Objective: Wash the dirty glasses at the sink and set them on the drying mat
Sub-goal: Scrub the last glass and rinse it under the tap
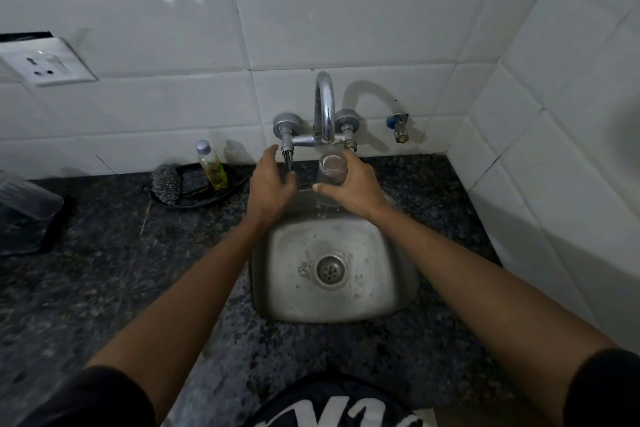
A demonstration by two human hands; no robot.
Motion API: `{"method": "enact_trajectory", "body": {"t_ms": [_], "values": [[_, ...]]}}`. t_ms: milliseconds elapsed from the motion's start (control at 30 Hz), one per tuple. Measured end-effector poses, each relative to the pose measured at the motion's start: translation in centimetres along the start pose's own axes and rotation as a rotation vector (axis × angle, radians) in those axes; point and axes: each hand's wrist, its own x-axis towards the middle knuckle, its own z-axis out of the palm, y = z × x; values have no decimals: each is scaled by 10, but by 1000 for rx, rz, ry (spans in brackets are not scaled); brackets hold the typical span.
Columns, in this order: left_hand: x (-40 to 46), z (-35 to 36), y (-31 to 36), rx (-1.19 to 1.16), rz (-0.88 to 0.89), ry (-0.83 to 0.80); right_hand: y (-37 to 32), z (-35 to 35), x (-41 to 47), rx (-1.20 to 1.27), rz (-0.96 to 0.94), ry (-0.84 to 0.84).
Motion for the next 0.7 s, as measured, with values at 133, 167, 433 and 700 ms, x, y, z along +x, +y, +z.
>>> {"method": "enact_trajectory", "body": {"t_ms": [133, 167, 433, 700], "values": [[-11, -1, 1, 77, -7, -66, 2, 1, -4, -34, 38, -33], [-14, -2, 2, 89, 4, -80, 3, 1, -5, -36, 33, -25], [-24, -15, 9, 115, 37, -92, -1, 0, -10, -8, 35, 65], [-30, -22, 11, 109, 70, -113, 0, 0, -16, -43, 30, 103]]}}
